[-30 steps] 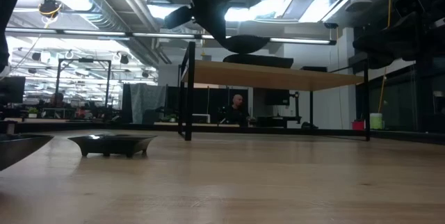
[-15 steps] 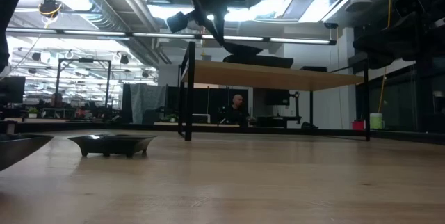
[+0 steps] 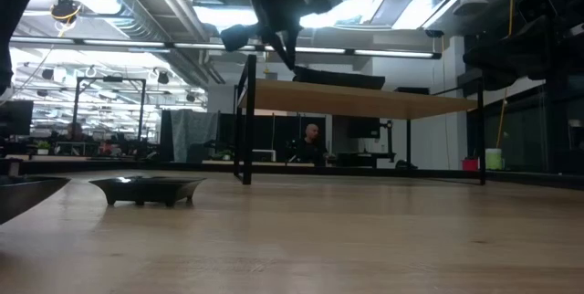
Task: Pick & Place Mini shaped plates
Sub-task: Stack the leaf-shaped plate on top of the leaf-shaped plate on the shelf, then stack the square plate on top of the square plate on the shelf
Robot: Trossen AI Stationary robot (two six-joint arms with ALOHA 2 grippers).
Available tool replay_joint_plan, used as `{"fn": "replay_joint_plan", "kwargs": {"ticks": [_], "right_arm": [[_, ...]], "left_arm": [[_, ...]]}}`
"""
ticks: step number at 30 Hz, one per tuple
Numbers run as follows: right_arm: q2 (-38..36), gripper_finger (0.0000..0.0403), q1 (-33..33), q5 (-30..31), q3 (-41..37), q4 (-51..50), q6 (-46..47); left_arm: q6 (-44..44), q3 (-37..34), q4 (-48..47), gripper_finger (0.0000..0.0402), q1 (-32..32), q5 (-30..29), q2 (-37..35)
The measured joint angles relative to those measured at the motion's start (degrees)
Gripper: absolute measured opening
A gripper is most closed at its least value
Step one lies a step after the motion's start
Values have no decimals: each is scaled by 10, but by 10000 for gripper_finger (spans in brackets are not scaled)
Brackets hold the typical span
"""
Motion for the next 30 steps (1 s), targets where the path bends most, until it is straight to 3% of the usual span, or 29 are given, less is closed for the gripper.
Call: {"fn": "replay_joint_plan", "kwargs": {"ticks": [9,17,22,25,30], "right_arm": [[0,65,0,0,0,0,0],[0,65,0,0,0,0,0],[0,65,0,0,0,0,0],[0,65,0,0,0,0,0],[0,65,0,0,0,0,0]], "left_arm": [[-5,0,0,38,0,-16,1],[-97,0,-6,83,-3,-22,1],[-225,0,-55,97,-11,-28,-13],[-362,0,-106,97,-13,-21,-28],[-621,0,-216,88,-11,101,-62]]}}
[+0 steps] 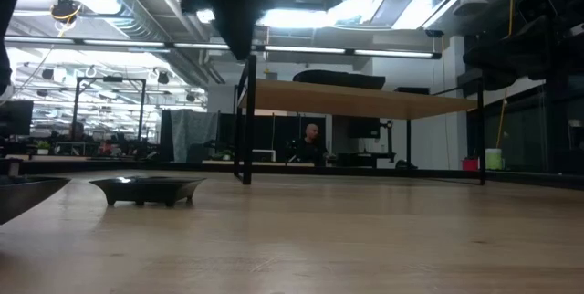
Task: Pick & Place Mini shaped plates
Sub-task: Stack the square plate on top of the square plate on the shelf
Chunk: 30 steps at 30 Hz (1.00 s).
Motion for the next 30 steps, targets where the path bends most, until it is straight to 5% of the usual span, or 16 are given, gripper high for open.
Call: {"fn": "replay_joint_plan", "kwargs": {"ticks": [5,13,20,30], "right_arm": [[0,65,0,0,0,0,0],[0,65,0,0,0,0,0],[0,65,0,0,0,0,0],[0,65,0,0,0,0,0]], "left_arm": [[-181,0,-59,76,-19,81,-31],[-256,-20,-25,73,-96,80,-70],[-280,-229,191,73,-142,89,-165],[-431,-498,460,72,-191,93,-264]]}}
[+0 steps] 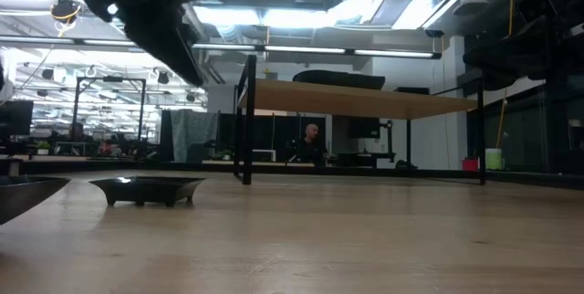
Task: Pick & Place Mini shaped plates
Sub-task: Stack the square plate on top of the square plate on the shelf
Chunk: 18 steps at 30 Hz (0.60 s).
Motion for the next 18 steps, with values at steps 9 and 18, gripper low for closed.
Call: {"fn": "replay_joint_plan", "kwargs": {"ticks": [9,18], "right_arm": [[0,65,0,0,0,0,0],[0,65,0,0,0,0,0]], "left_arm": [[-44,-54,129,72,-35,-1,-6],[-40,-54,154,72,-68,-41,-6]]}}
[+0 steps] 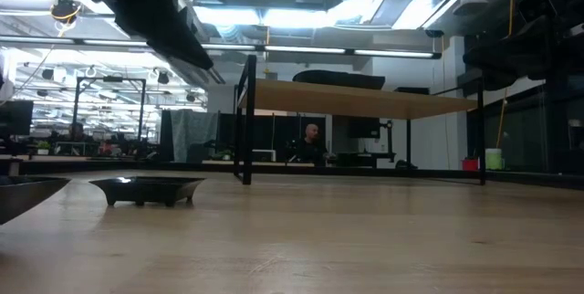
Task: Pick & Place Mini shaped plates
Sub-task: Stack the square plate on top of the square plate on the shelf
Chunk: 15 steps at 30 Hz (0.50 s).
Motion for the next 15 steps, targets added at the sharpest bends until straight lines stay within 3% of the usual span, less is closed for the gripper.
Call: {"fn": "replay_joint_plan", "kwargs": {"ticks": [15], "right_arm": [[0,65,0,0,0,0,0]], "left_arm": [[-6,0,0,72,-2,-8,0]]}}
